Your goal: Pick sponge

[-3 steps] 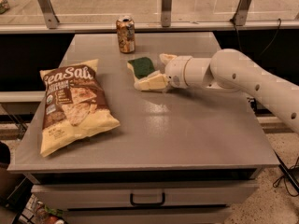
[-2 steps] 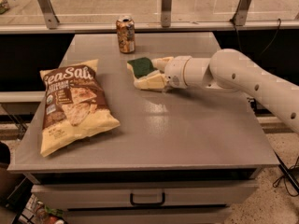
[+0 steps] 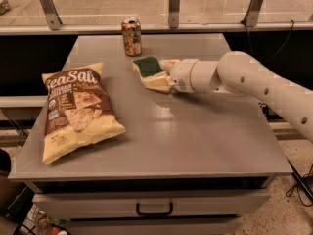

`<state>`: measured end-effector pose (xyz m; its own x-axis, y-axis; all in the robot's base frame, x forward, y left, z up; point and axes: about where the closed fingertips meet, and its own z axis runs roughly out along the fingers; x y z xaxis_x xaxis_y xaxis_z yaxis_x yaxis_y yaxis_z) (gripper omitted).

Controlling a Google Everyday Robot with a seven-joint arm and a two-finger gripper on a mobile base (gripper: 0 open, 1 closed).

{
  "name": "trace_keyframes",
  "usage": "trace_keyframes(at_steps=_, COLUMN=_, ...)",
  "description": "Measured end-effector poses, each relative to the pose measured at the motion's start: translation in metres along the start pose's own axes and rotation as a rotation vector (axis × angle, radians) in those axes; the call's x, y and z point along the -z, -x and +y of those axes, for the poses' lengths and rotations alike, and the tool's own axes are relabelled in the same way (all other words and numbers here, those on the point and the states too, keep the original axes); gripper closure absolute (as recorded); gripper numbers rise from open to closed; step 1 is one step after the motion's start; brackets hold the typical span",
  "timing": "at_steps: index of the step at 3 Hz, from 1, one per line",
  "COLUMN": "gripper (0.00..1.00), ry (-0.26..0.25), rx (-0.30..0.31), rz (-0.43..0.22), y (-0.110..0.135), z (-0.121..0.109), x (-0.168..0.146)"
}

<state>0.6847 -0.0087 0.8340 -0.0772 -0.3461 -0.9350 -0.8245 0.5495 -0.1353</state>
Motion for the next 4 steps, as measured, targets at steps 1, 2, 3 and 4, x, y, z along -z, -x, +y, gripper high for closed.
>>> trace_keyframes(at_steps=1, gripper=1.00, ry=0.004, rx=0.001, rz=0.000, y=0.001, z=0.002, x=-0.002)
trace_keyframes(at_steps=2, gripper=1.00, ry=0.004, rx=0.001, rz=0.000, y=0.001, z=0.002, x=-0.002)
trace_keyframes(at_steps=3, gripper=1.00, ry=-0.001, rx=0.023, rz=0.015, y=0.017, z=0.004, x=0.008)
trace_keyframes(at_steps=4, gripper=1.00, ry=-0.031, rx=0.059, rz=0.030, y=0.044, z=0.008, x=0.028)
